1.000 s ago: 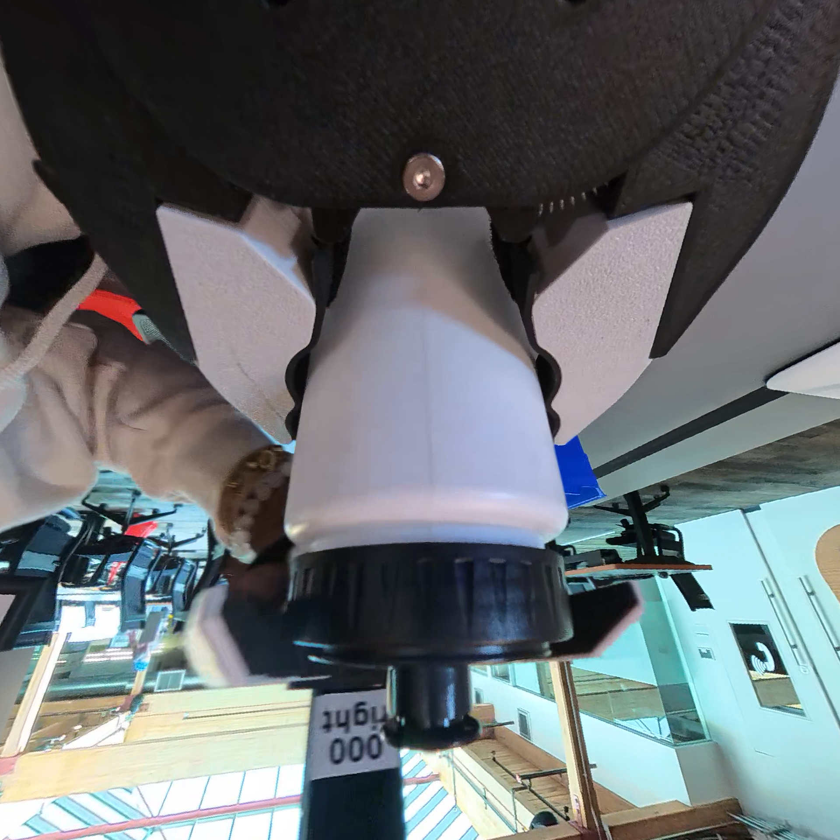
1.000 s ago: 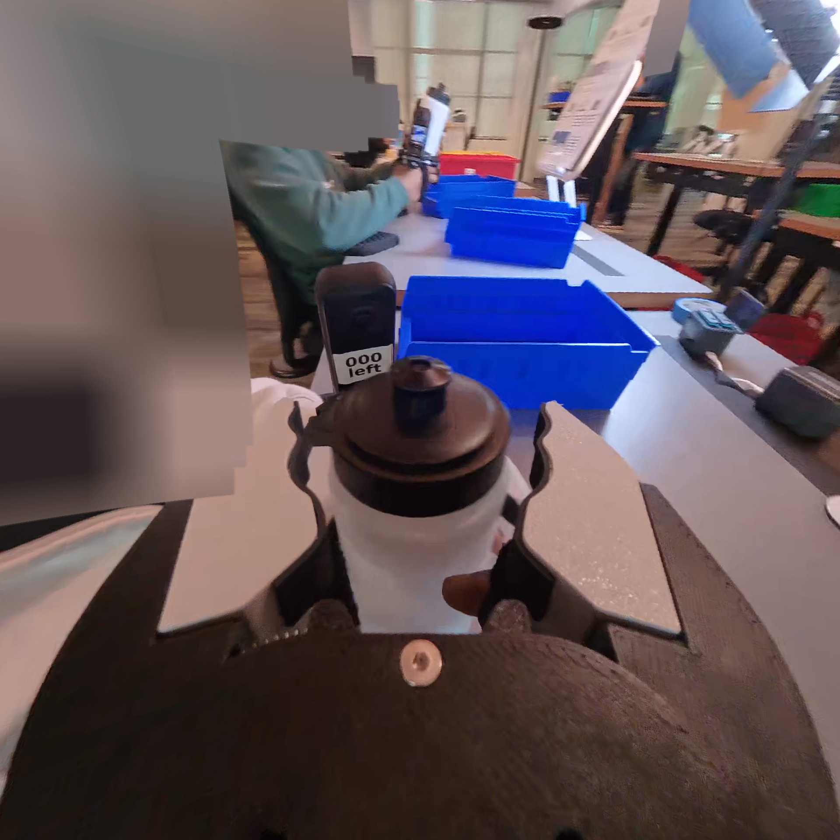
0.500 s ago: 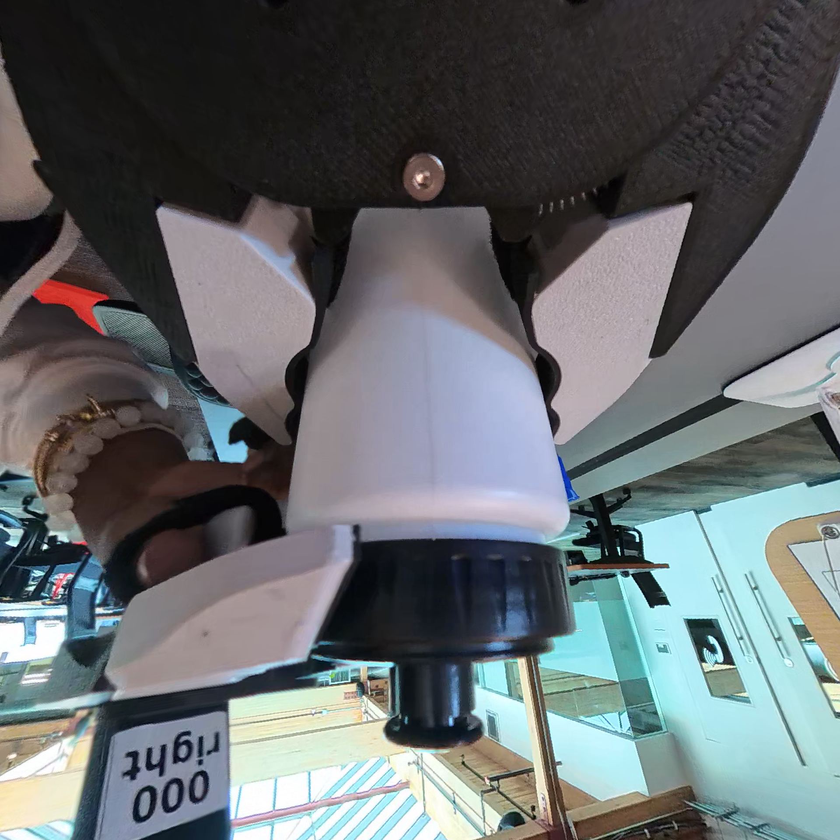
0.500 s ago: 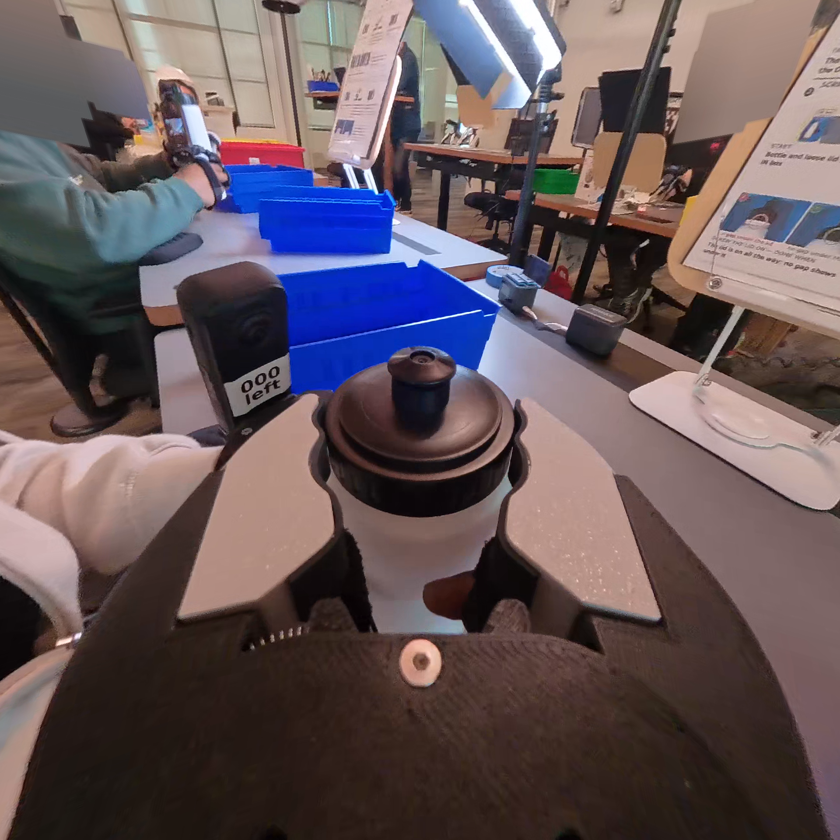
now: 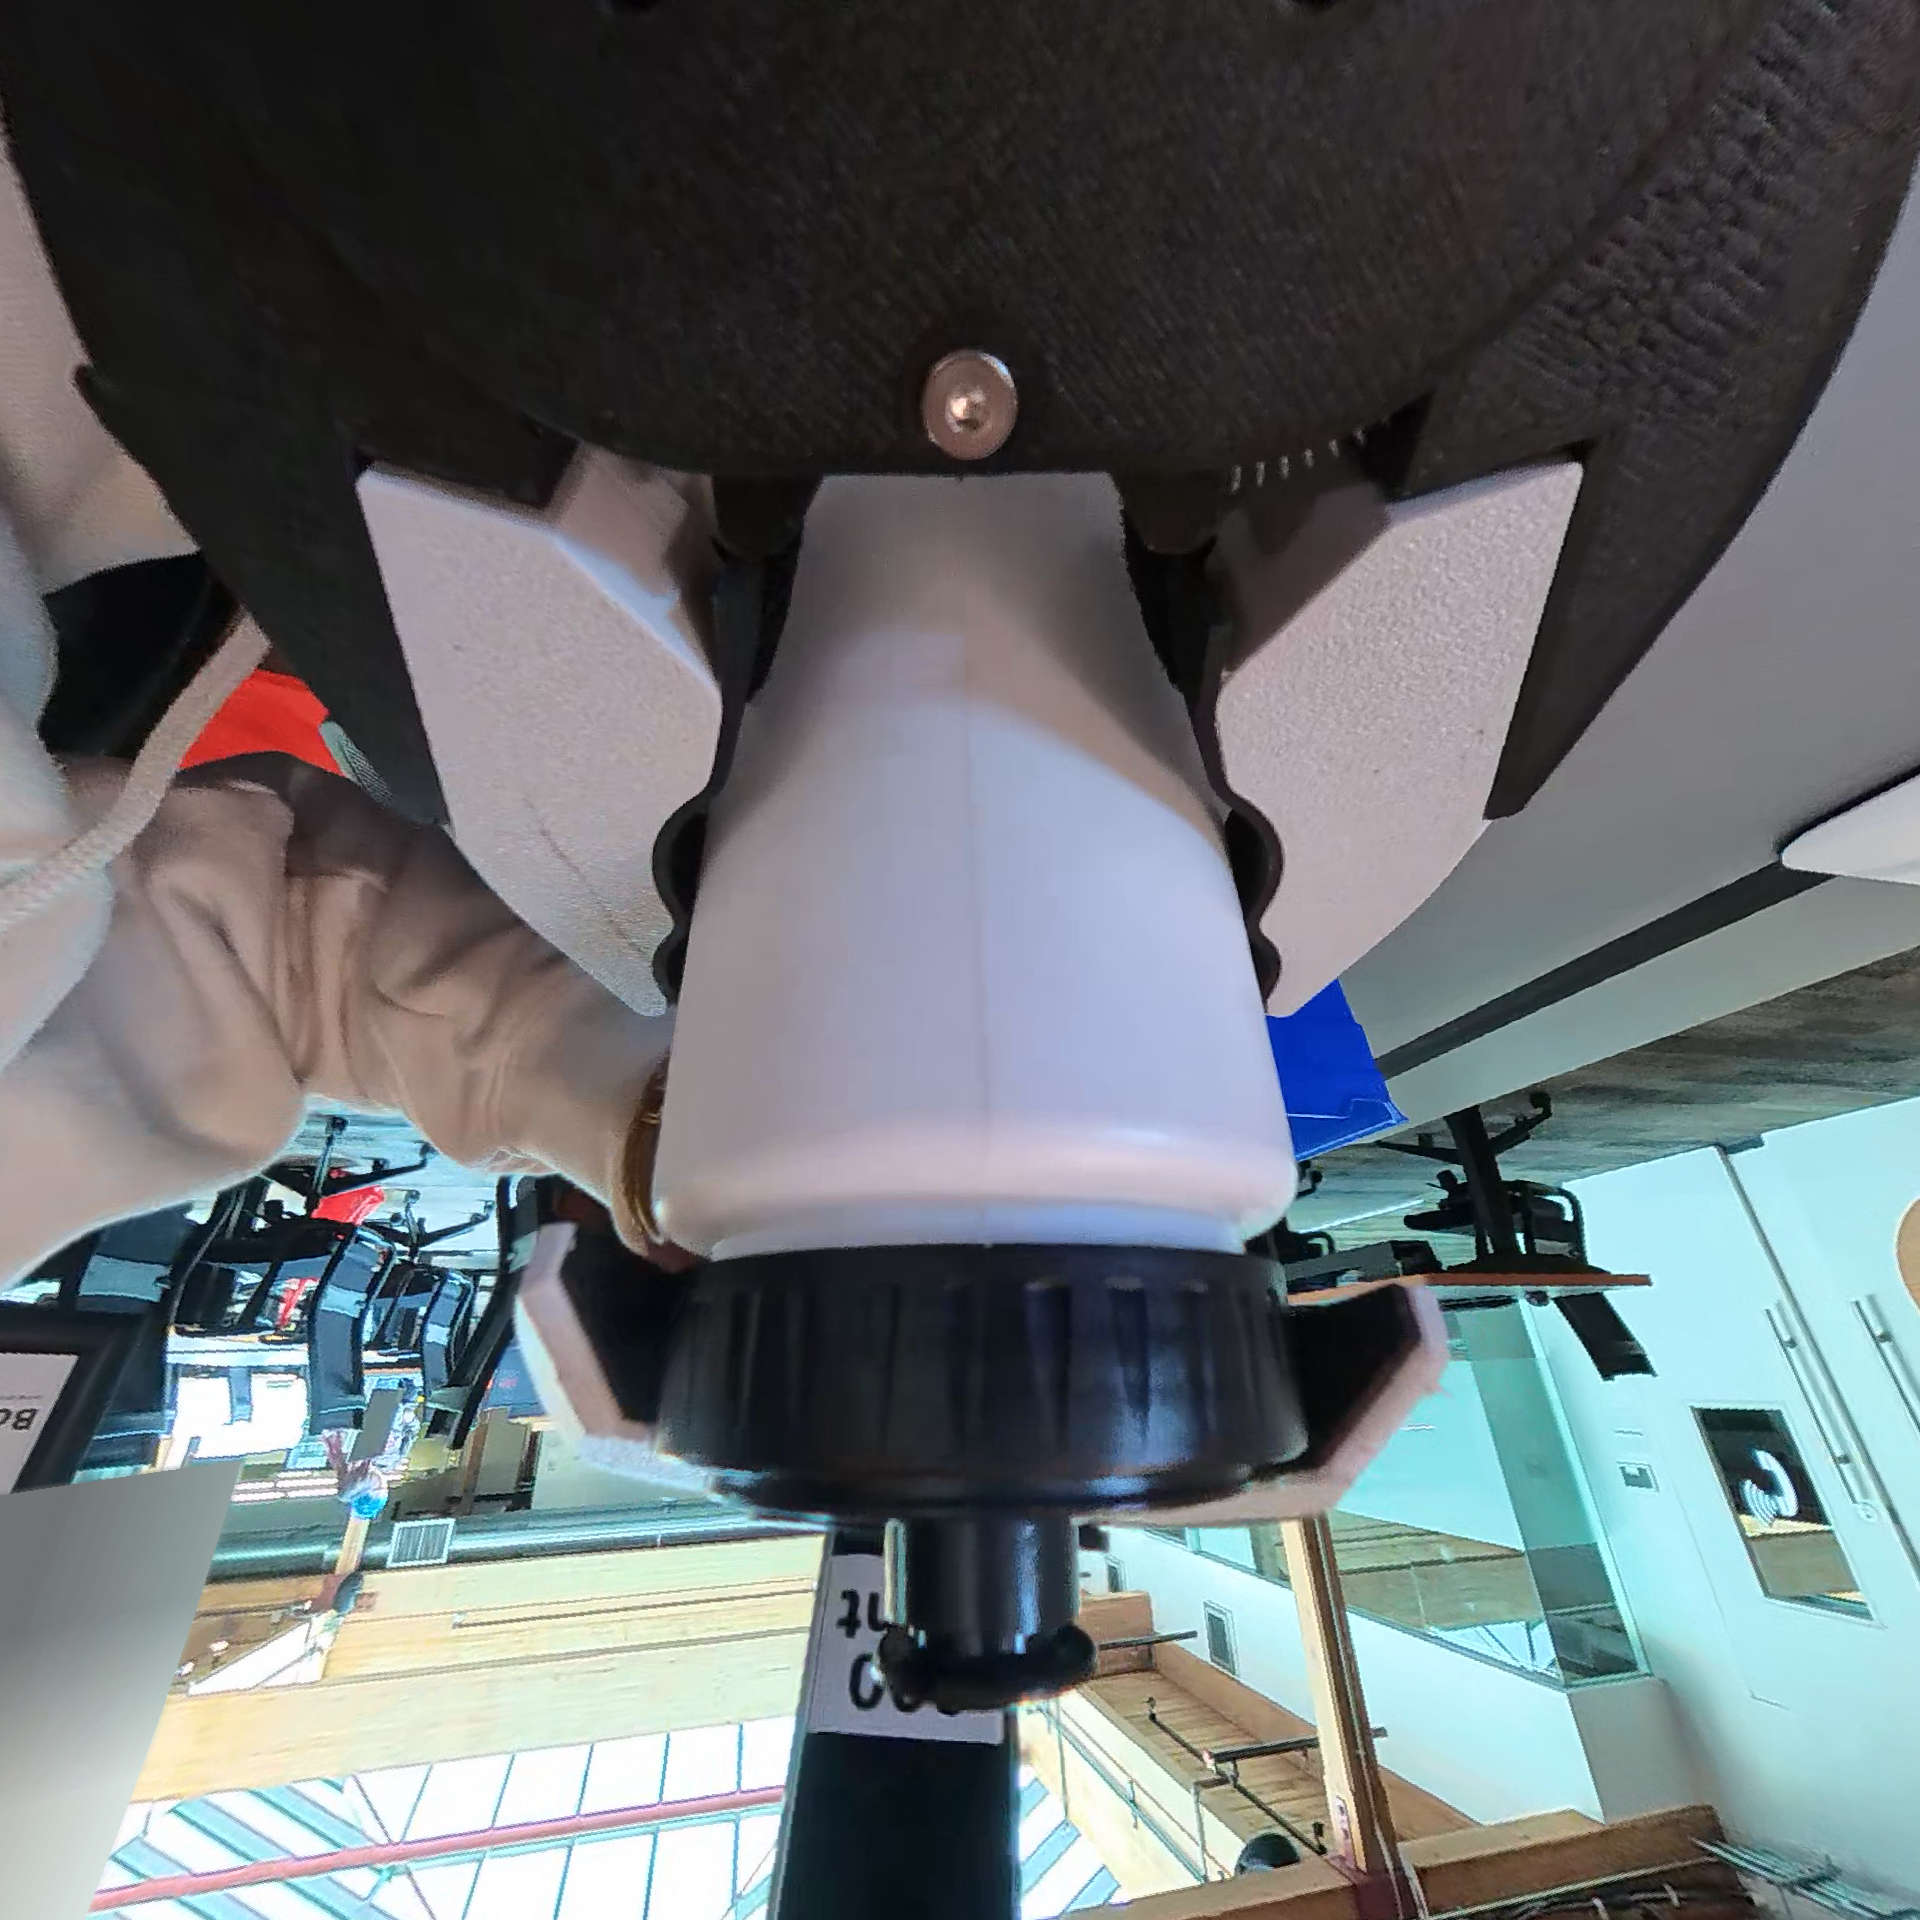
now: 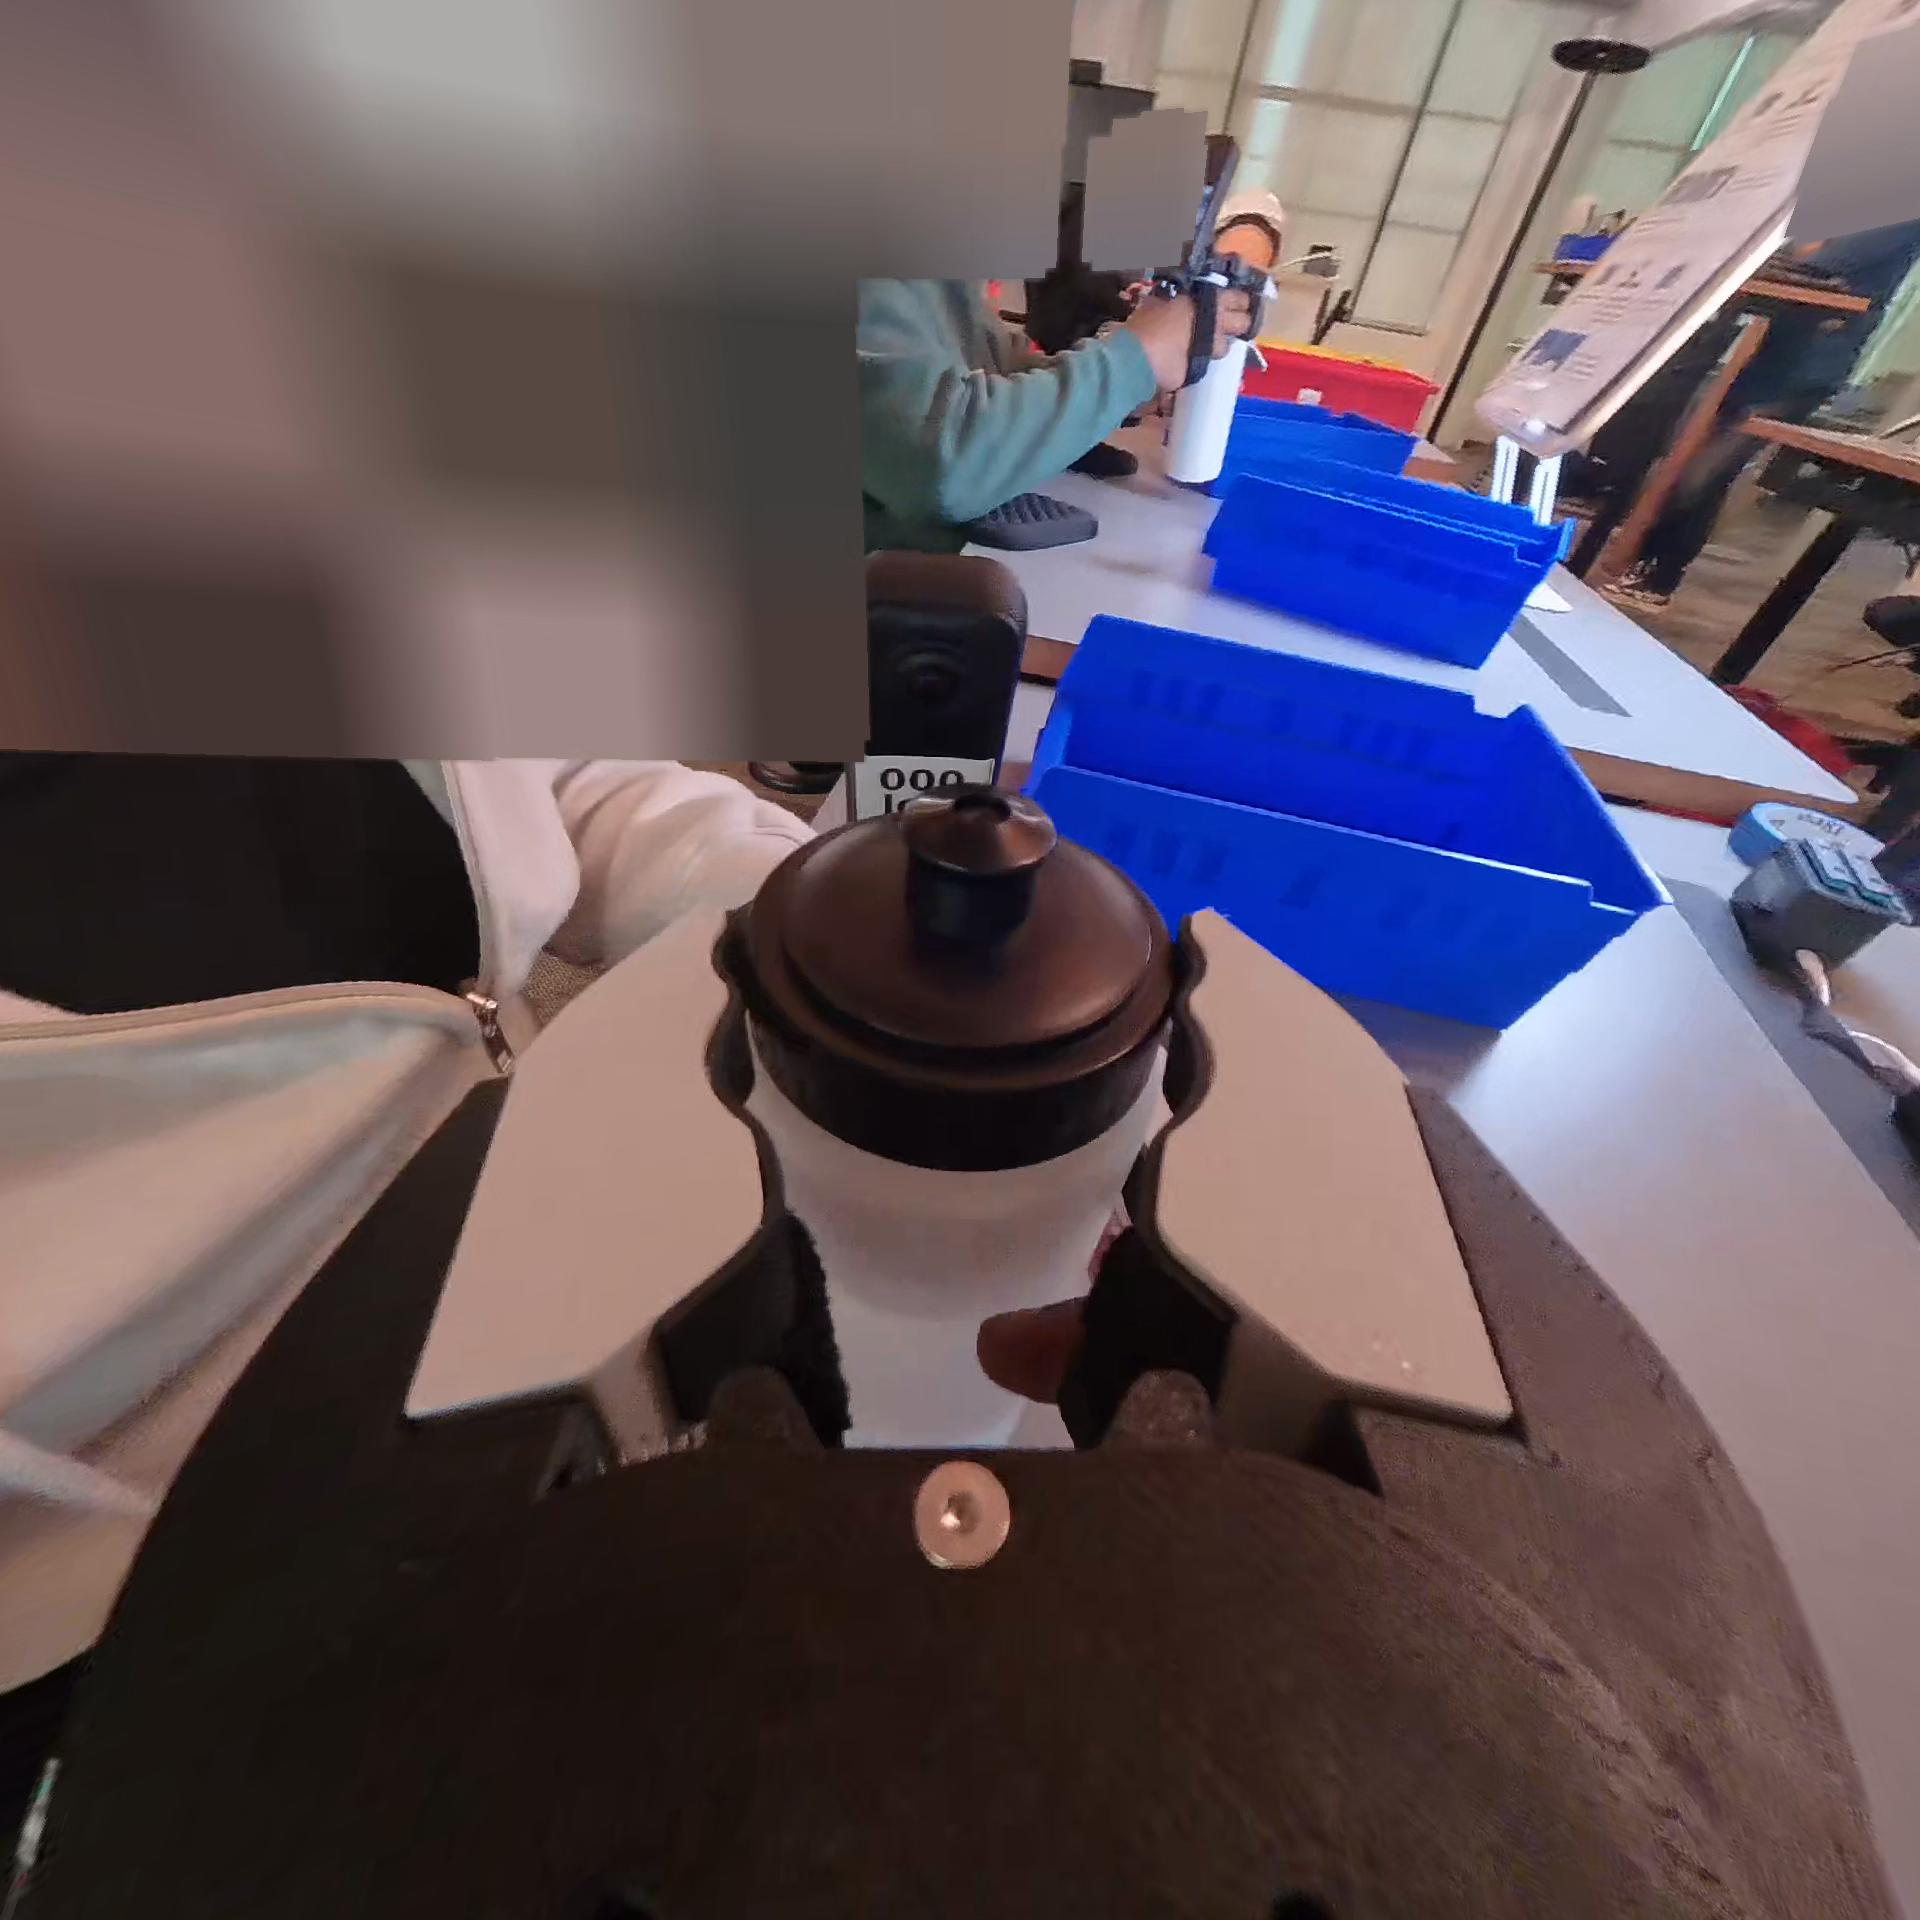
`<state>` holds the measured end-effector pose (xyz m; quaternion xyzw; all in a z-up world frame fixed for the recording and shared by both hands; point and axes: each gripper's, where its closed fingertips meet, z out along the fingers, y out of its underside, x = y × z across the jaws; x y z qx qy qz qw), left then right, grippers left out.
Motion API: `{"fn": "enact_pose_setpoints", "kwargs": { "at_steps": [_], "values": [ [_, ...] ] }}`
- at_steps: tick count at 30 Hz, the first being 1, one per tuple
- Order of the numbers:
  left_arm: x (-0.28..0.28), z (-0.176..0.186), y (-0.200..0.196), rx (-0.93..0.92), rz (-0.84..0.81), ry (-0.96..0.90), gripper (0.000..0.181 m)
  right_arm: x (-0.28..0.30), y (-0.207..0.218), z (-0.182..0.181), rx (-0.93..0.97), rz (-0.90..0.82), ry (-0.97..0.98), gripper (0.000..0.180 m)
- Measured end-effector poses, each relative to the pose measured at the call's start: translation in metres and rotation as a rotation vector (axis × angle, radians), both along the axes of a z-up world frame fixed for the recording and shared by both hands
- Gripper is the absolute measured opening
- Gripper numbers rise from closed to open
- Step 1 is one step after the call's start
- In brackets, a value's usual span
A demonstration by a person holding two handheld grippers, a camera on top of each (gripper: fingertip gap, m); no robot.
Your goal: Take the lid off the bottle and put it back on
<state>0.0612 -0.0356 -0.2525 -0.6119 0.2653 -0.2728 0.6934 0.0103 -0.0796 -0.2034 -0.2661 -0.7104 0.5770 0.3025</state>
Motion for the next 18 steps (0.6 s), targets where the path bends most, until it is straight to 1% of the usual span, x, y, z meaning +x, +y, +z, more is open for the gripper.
{"fn": "enact_pose_setpoints", "kwargs": {
  "at_steps": [2, 4, 6, 9, 11, 12, 14, 16, 18],
  "values": [
    [-0.001, 0.000, 0.001, 0.000, 0.018, 0.000, 0.100, -0.002, 0.001, -0.001, -0.020, -0.051, -0.016, 0.078],
    [-0.002, 0.000, 0.003, -0.006, 0.040, 0.001, 0.100, -0.005, 0.004, -0.001, -0.042, -0.167, -0.011, 0.078],
    [-0.004, 0.000, 0.005, -0.012, 0.063, -0.001, 0.100, -0.008, 0.009, -0.001, -0.047, -0.346, -0.018, 0.078],
    [-0.004, -0.001, 0.007, -0.009, 0.091, 0.022, 0.100, -0.009, 0.017, -0.002, -0.019, -0.685, -0.041, 0.078],
    [-0.003, -0.001, 0.007, -0.001, 0.106, 0.034, 0.100, -0.004, 0.018, -0.004, 0.027, -0.824, -0.049, 0.078],
    [-0.005, -0.001, 0.008, -0.007, 0.119, 0.027, 0.100, -0.001, 0.018, -0.005, 0.044, -0.855, -0.050, 0.080],
    [-0.008, -0.002, 0.010, -0.021, 0.125, 0.019, 0.100, 0.005, 0.013, -0.006, 0.018, -0.854, -0.065, 0.088],
    [-0.008, -0.002, 0.010, -0.020, 0.121, 0.024, 0.100, 0.011, 0.009, -0.004, -0.035, -0.826, -0.069, 0.088],
    [-0.008, -0.002, 0.009, -0.017, 0.121, 0.026, 0.100, 0.019, 0.009, -0.004, -0.050, -0.794, -0.074, 0.083]
  ]
}}
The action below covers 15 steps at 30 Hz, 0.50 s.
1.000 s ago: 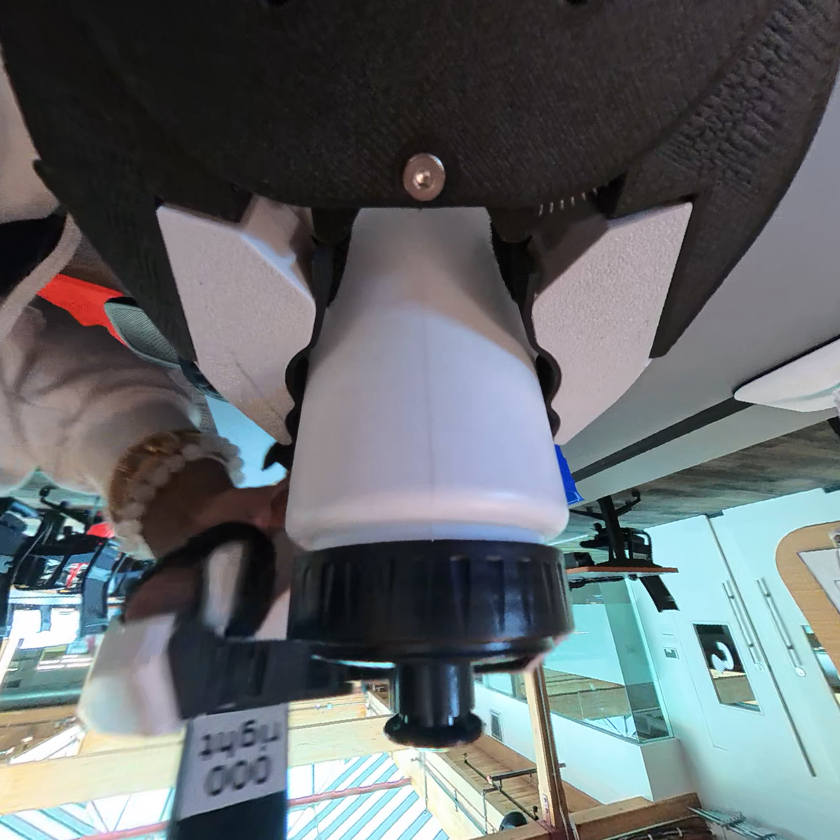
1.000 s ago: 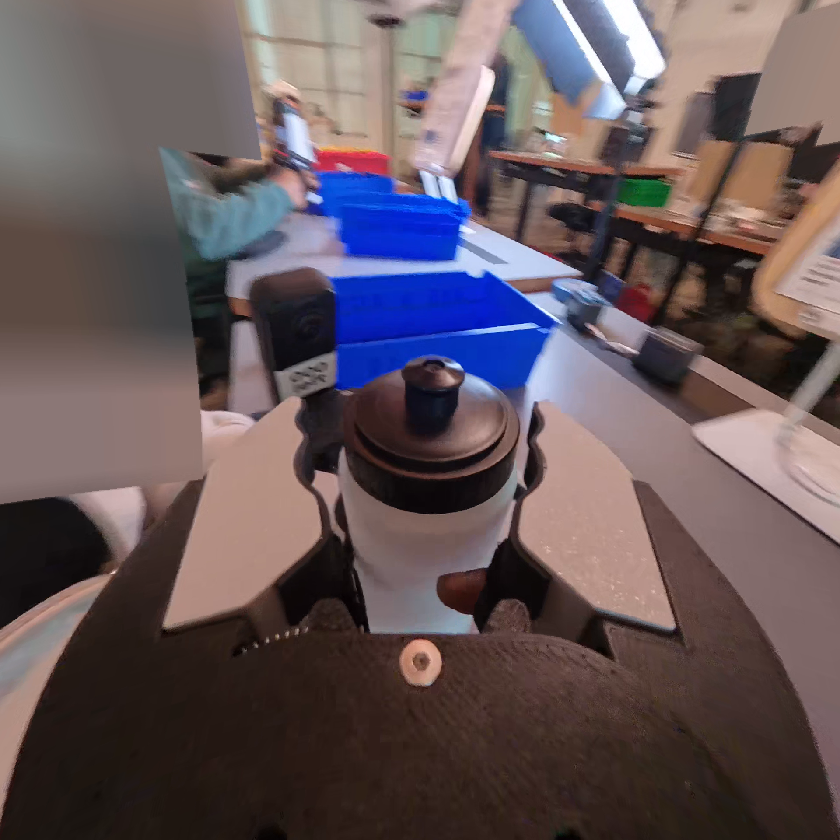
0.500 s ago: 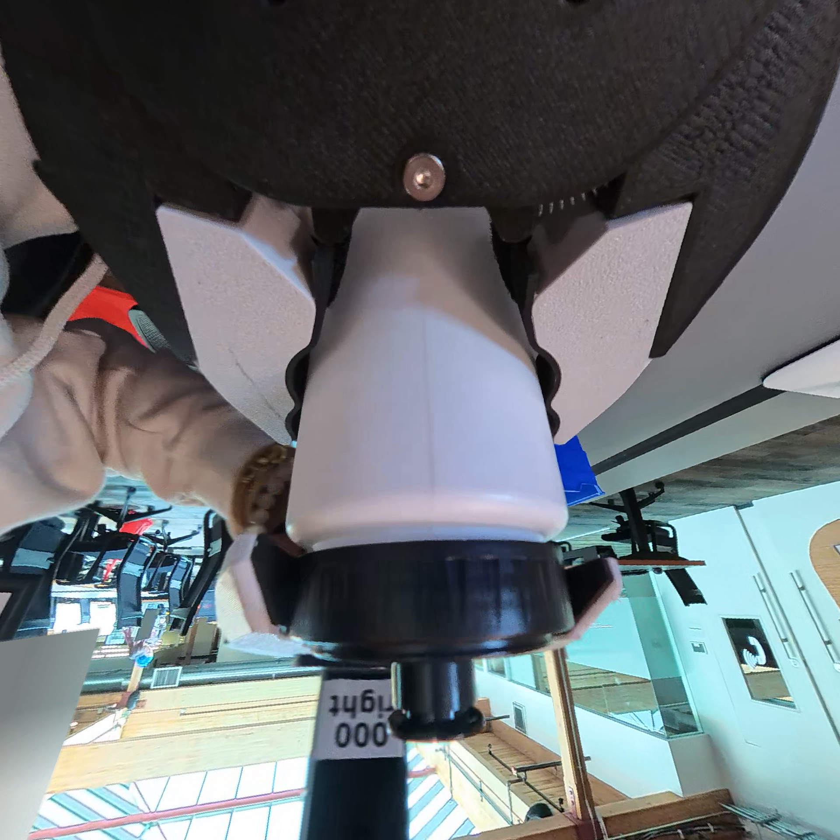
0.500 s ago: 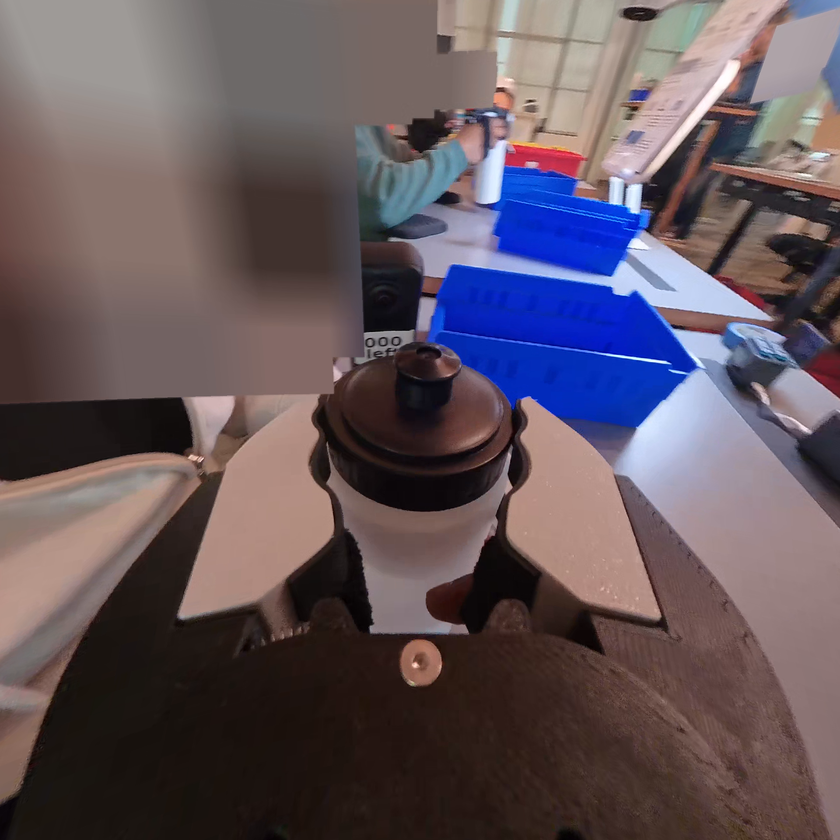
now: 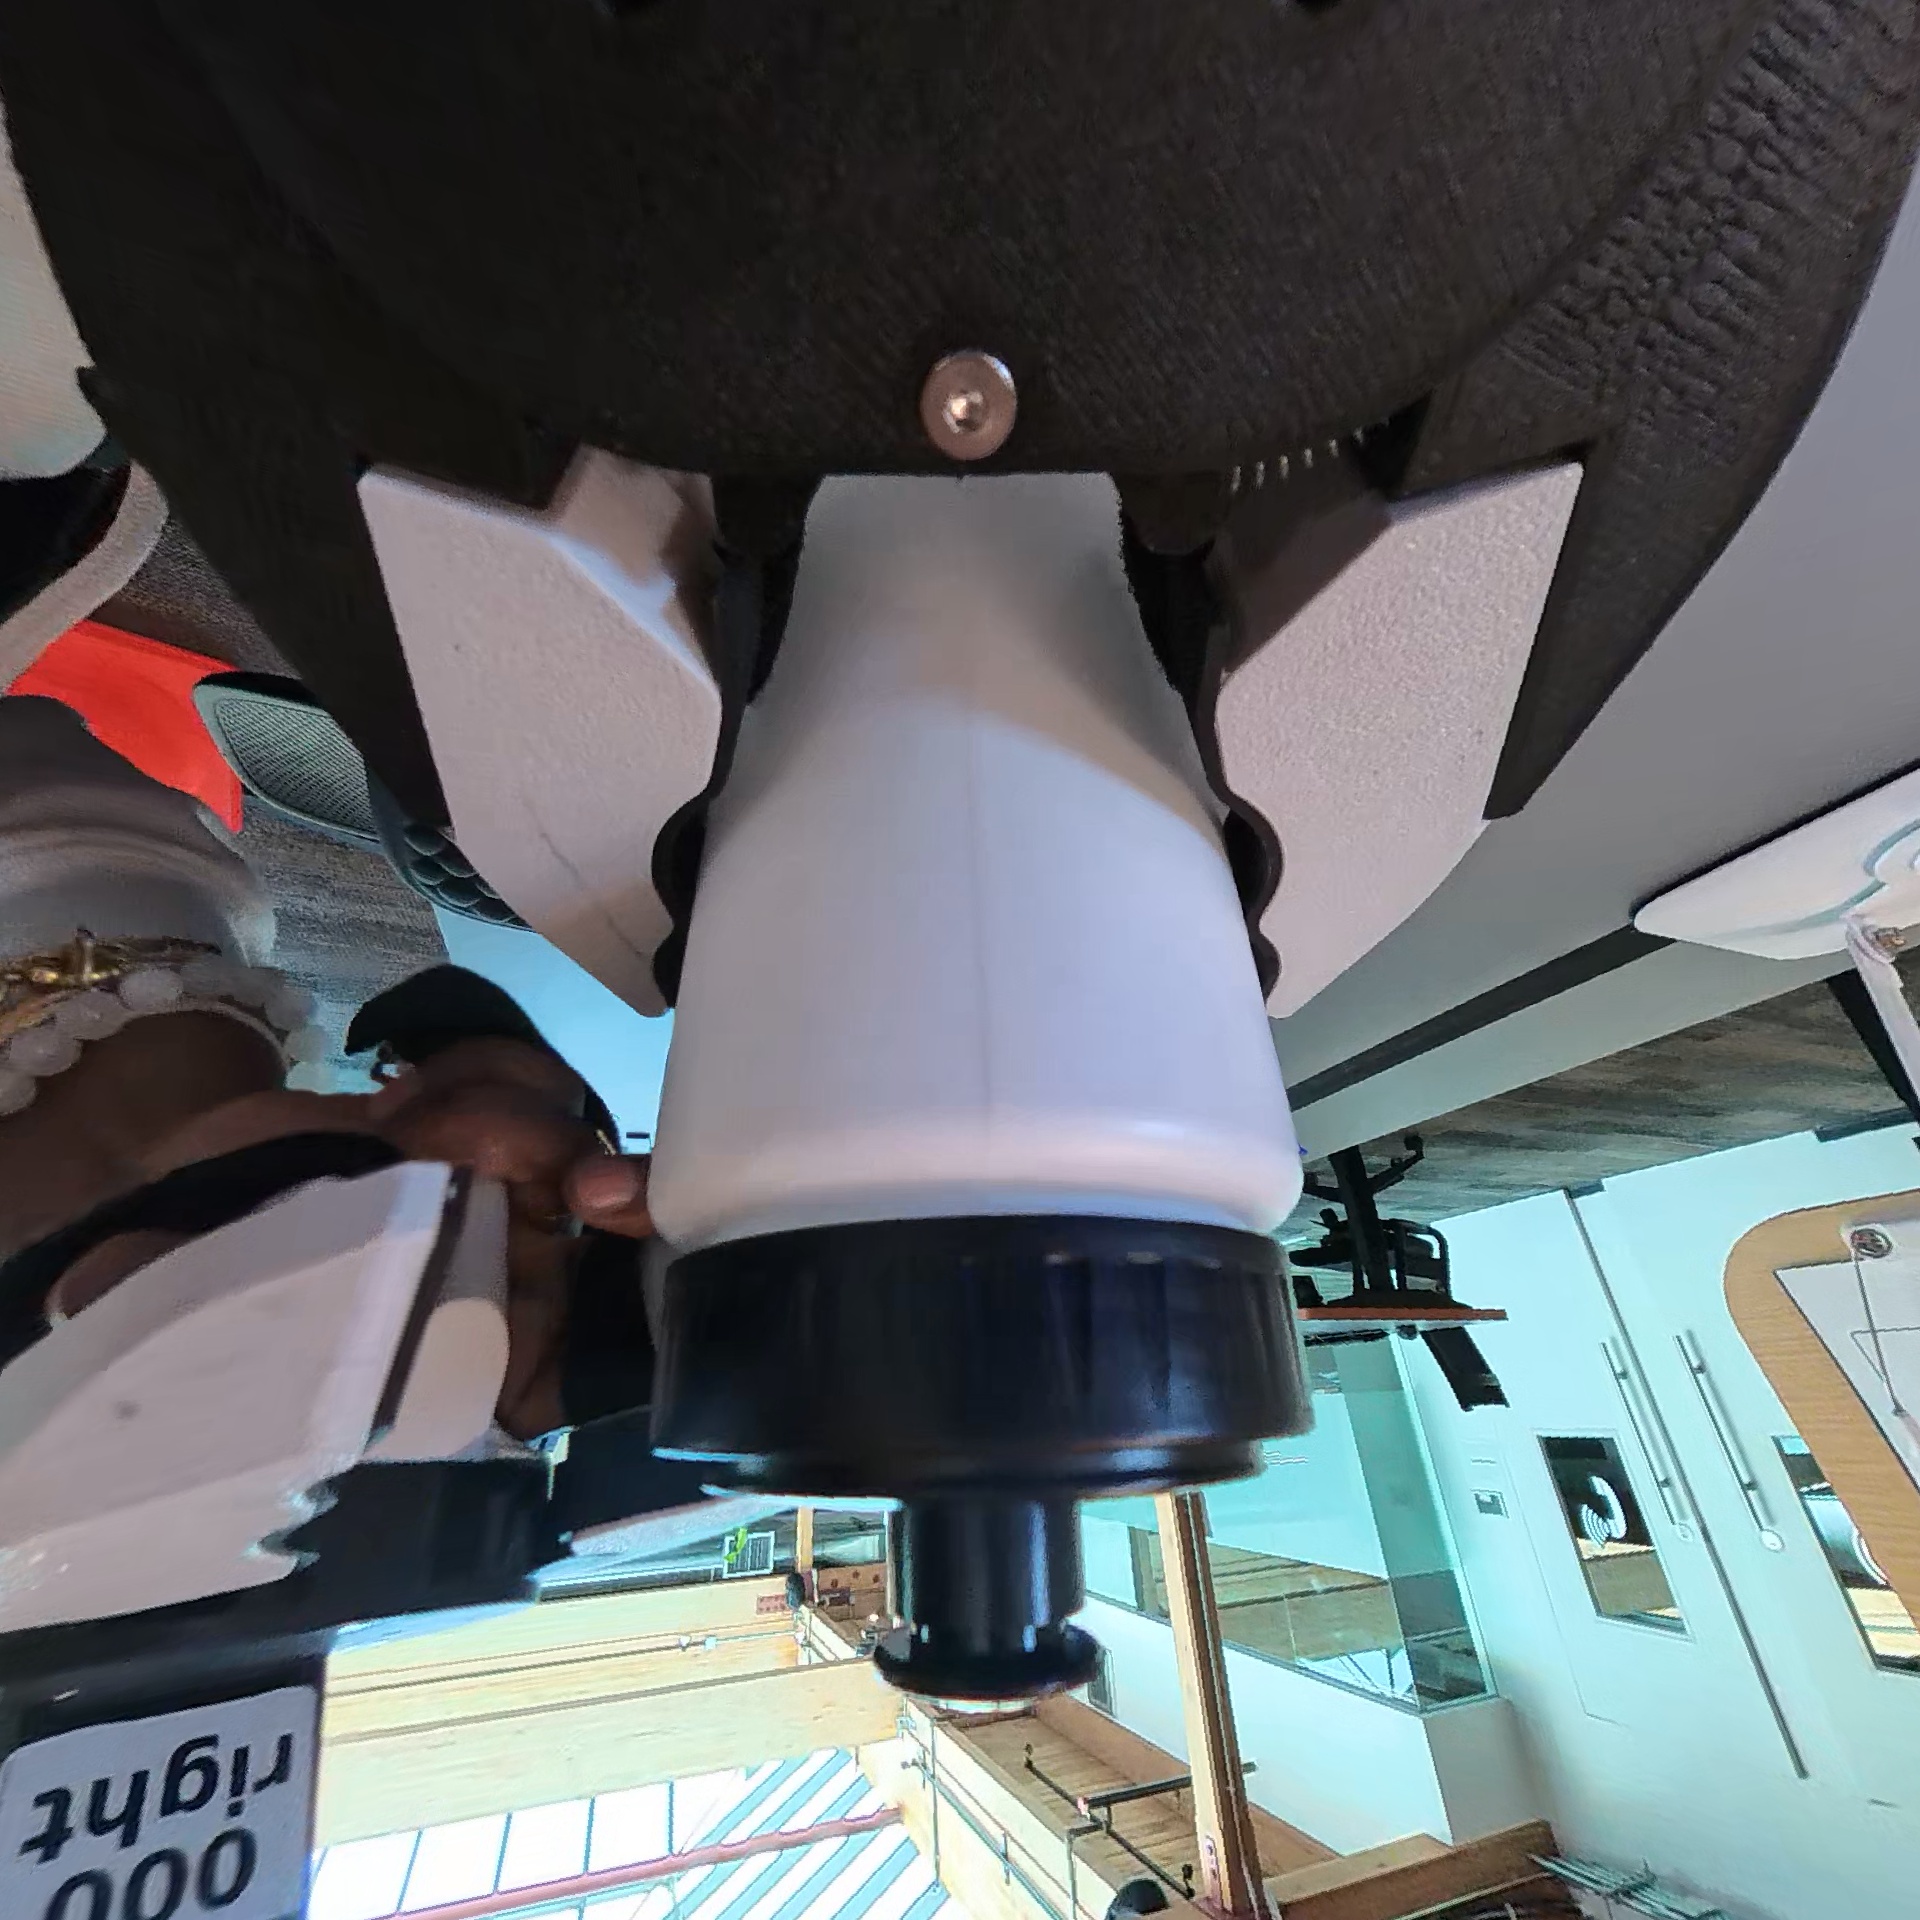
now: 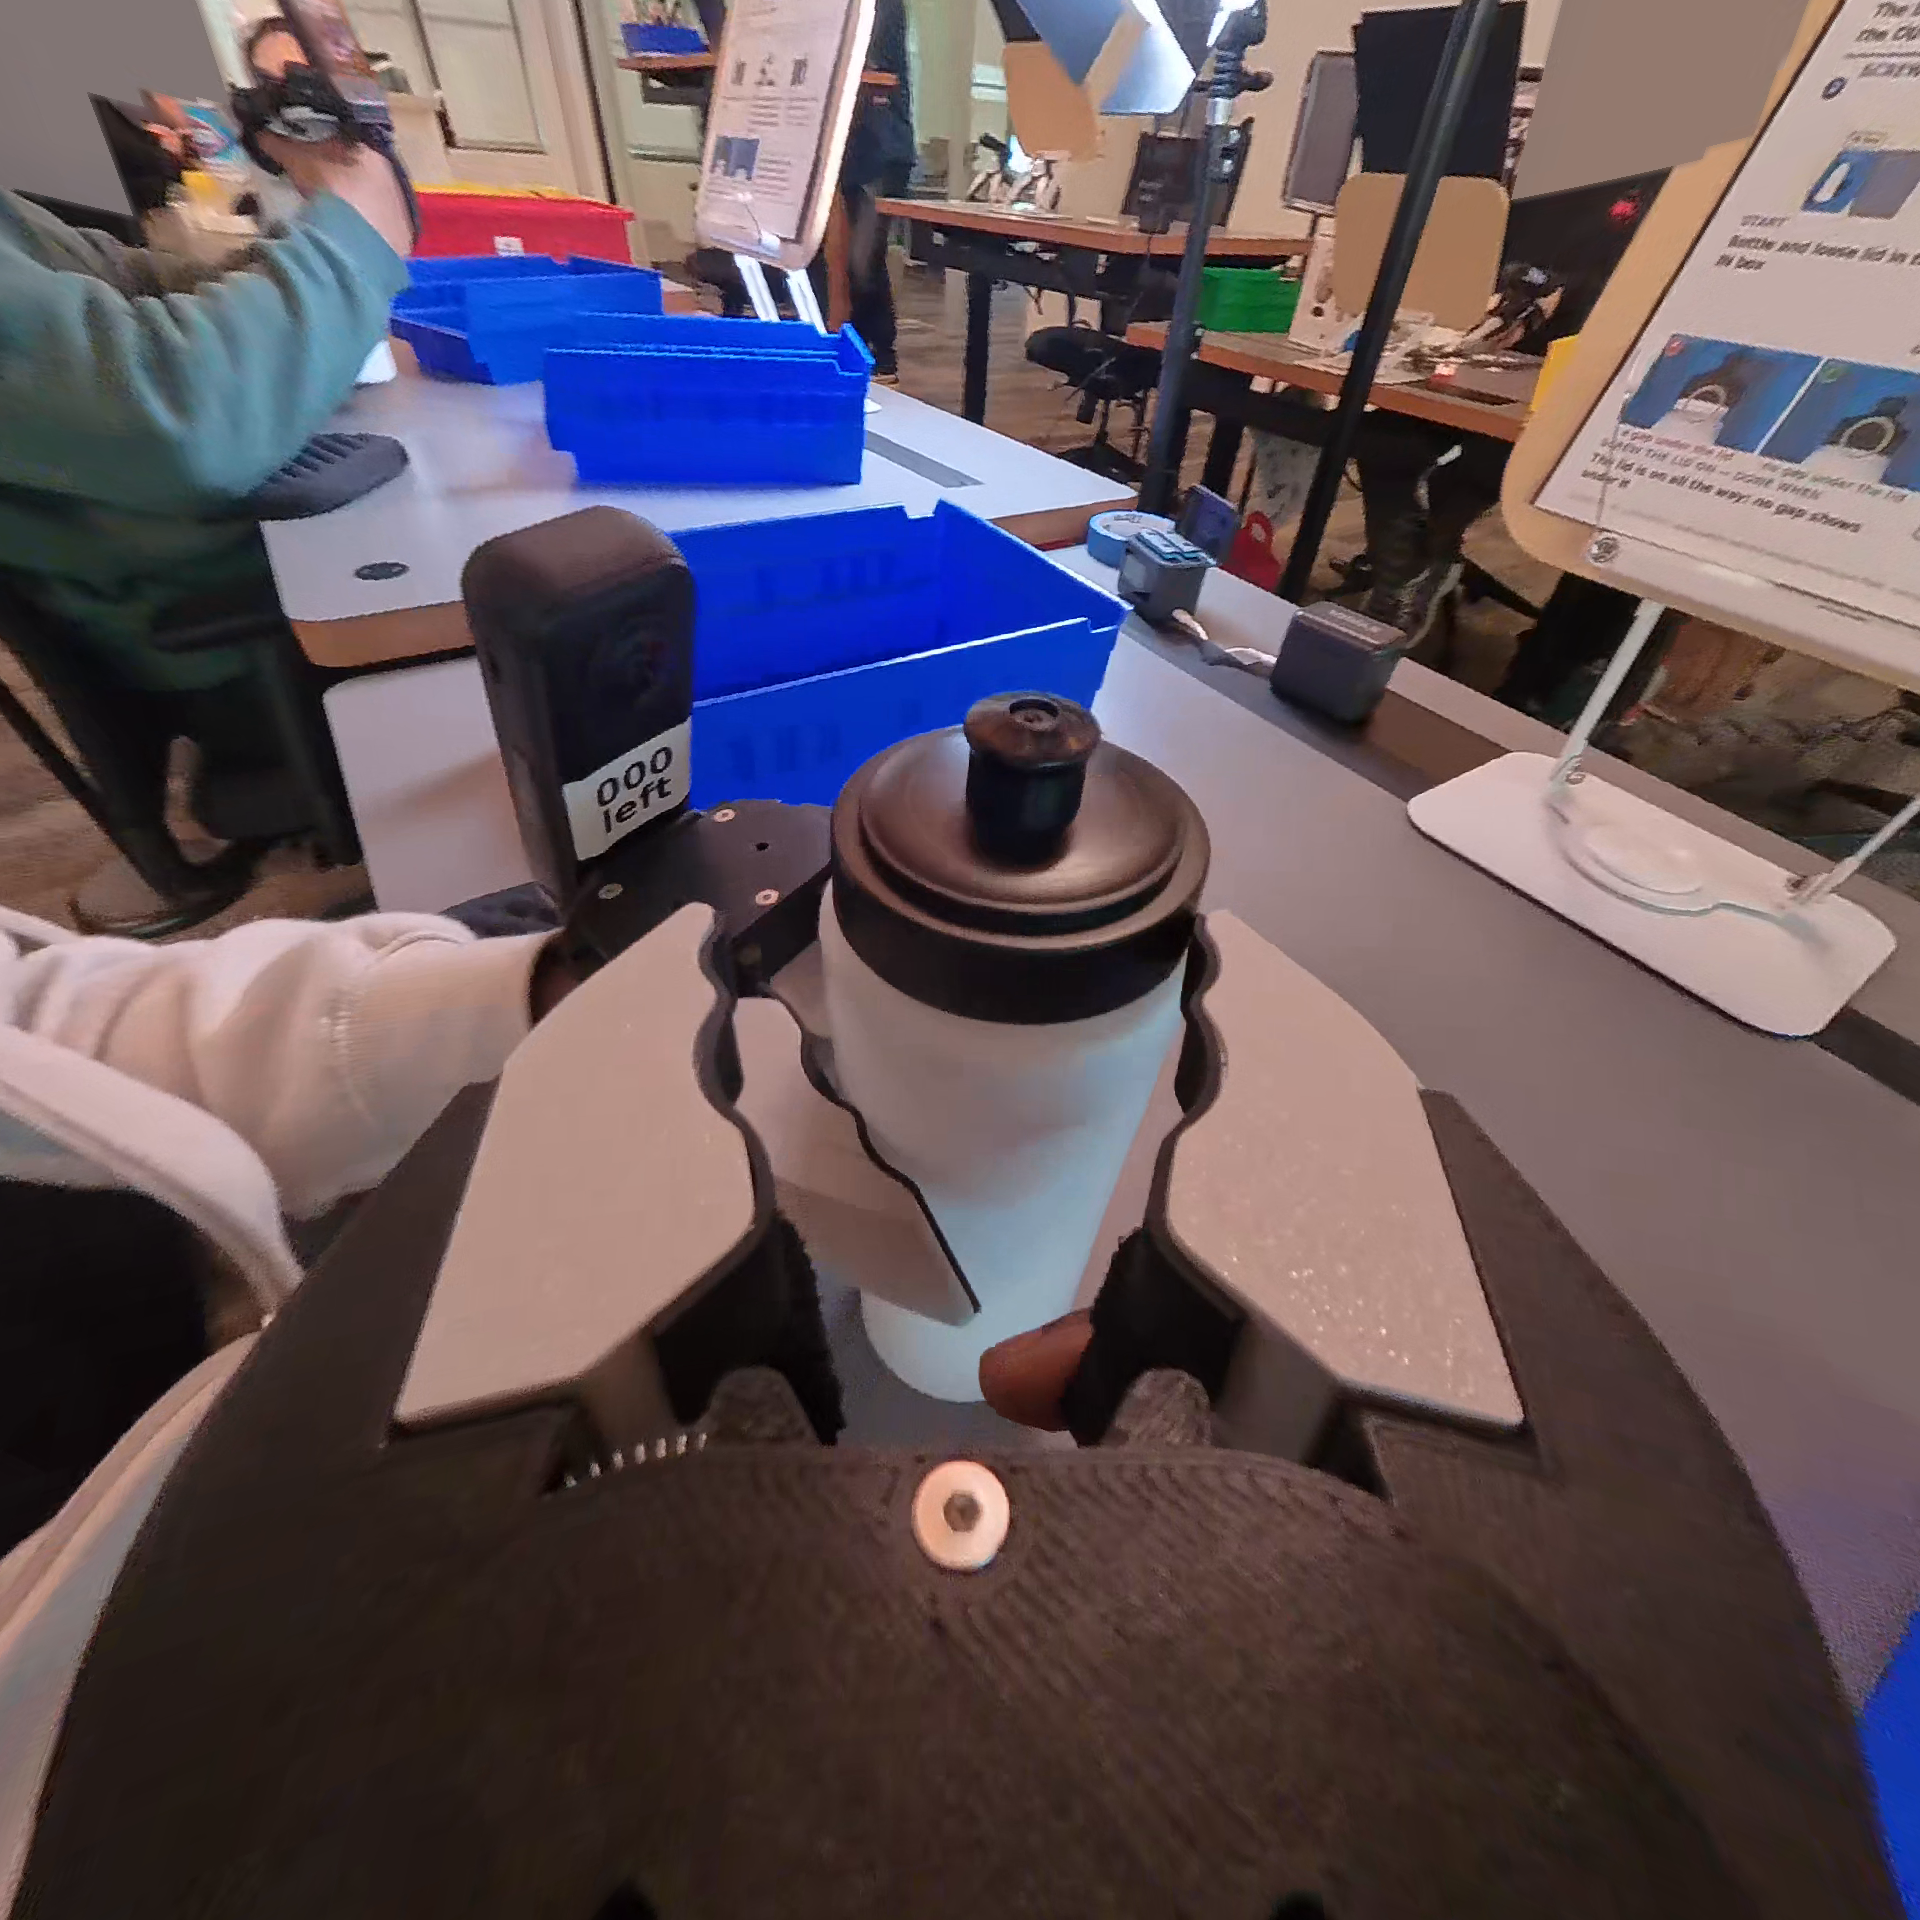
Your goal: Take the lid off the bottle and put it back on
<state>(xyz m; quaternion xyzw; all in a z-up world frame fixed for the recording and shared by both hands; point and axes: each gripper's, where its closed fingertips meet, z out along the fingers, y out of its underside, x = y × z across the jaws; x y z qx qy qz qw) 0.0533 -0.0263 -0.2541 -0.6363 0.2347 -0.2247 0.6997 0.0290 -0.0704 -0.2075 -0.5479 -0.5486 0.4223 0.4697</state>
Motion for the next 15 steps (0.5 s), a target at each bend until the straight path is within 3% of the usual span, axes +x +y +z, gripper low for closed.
{"fn": "enact_pose_setpoints", "kwargs": {
  "at_steps": [4, 7, 10, 13, 15],
  "values": [
    [0.002, 0.001, -0.002, 0.005, -0.034, -0.016, 0.100, 0.010, 0.002, 0.001, 0.018, 0.140, -0.023, 0.074],
    [0.008, 0.001, -0.007, 0.002, -0.106, -0.030, 0.100, 0.003, -0.001, 0.009, 0.034, 0.391, 0.059, 0.087],
    [0.013, 0.001, -0.011, 0.002, -0.150, -0.043, 0.100, -0.006, -0.009, 0.014, -0.090, 0.636, 0.107, 0.095],
    [0.013, 0.002, -0.012, -0.001, -0.163, -0.048, 0.099, -0.014, -0.011, 0.009, -0.128, 0.736, 0.080, 0.078],
    [0.011, 0.002, -0.011, -0.004, -0.145, -0.057, 0.099, -0.019, -0.009, 0.009, -0.135, 0.696, 0.096, 0.077]
  ]
}}
